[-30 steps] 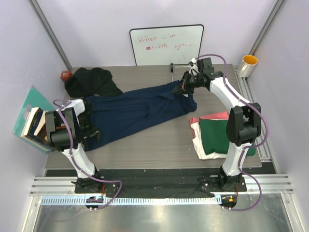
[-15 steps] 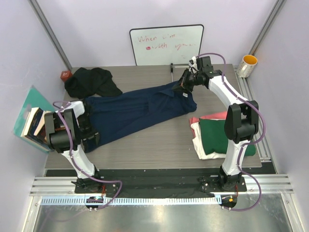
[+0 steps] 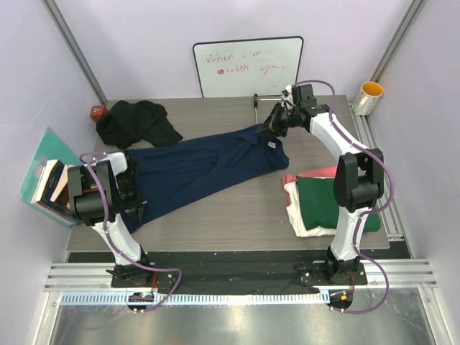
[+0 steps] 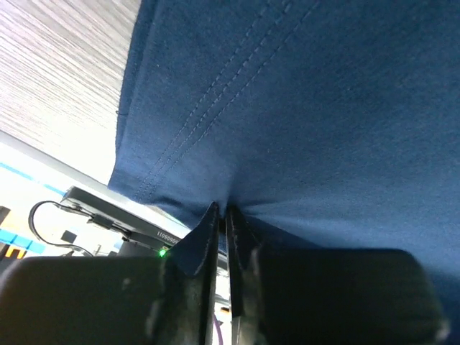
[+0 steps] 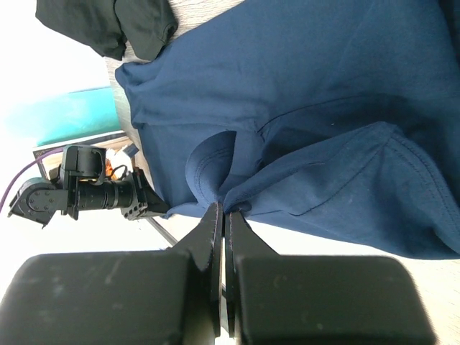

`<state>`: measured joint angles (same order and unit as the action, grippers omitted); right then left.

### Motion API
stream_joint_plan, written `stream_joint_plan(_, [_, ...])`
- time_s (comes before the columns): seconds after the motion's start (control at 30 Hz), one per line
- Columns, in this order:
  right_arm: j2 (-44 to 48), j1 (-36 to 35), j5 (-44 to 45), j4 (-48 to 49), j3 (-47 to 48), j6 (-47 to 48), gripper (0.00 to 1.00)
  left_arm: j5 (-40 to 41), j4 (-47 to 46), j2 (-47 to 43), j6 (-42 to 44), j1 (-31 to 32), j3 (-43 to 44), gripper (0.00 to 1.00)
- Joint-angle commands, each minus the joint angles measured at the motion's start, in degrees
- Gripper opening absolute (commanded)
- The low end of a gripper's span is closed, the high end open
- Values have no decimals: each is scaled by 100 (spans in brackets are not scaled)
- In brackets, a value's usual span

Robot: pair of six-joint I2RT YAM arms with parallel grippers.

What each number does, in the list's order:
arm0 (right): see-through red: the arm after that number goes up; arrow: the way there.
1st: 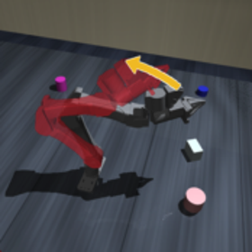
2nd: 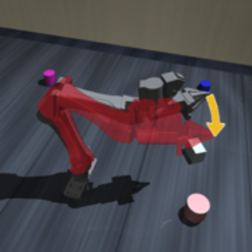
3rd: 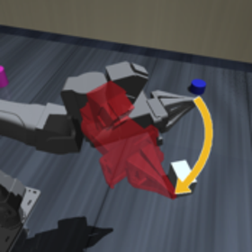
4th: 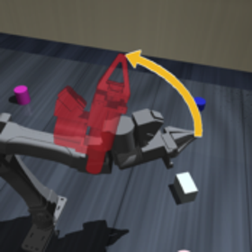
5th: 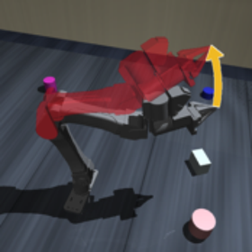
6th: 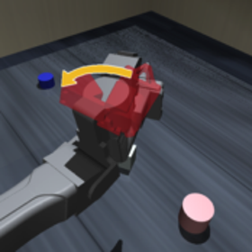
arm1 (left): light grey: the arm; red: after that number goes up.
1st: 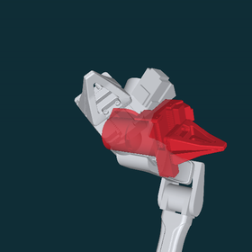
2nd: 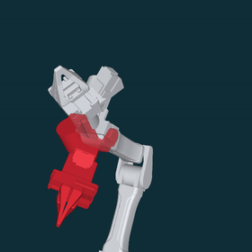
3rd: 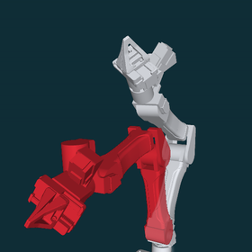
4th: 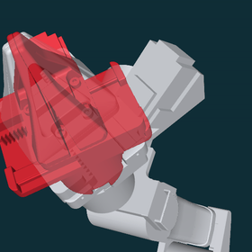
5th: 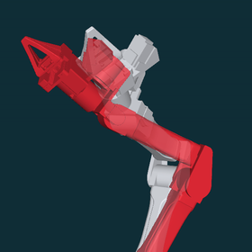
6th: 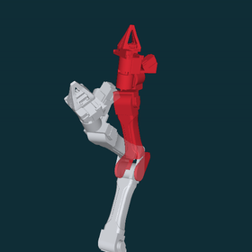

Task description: Fold and stack the t-shirts

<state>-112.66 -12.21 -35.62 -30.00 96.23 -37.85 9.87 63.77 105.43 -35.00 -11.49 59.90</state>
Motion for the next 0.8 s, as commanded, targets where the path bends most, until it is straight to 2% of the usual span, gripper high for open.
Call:
stream_joint_plan(0.0, [121, 43, 177, 266, 204, -30, 1, 542, -348, 232, -59, -38, 345, 4])
stream_joint_plan(0.03, [148, 43, 213, 258, 160, -21, 1, 516, -339, 337, -42, -38, 434, 5])
stream_joint_plan(0.07, [200, 43, 239, 266, 134, 5, 1, 464, -330, 408, -33, -47, 618, 14])
stream_joint_plan(0.13, [244, 43, 248, 258, 46, 67, 1, 411, -251, 609, -33, -38, 821, 25])
stream_joint_plan(0.2, [280, 43, 169, 249, -25, 84, 1, 393, -198, 698, -33, -20, 1066, 29])
stream_joint_plan(0.23, [306, 43, 152, 249, -86, 93, 1, 384, -181, 725, -33, -12, 1129, 35])
stream_joint_plan(0.33, [376, 43, 143, 258, -183, 84, 1, 288, -207, 856, 28, 6, 1322, 44])
stream_joint_plan(0.63, [447, 43, 204, 240, -350, 110, 1, 270, -233, 1375, 204, 59, 1876, 45])
stream_joint_plan(0.77, [447, 43, 274, 223, -368, 119, 1, 279, -111, 1551, 292, 76, 2480, 45])
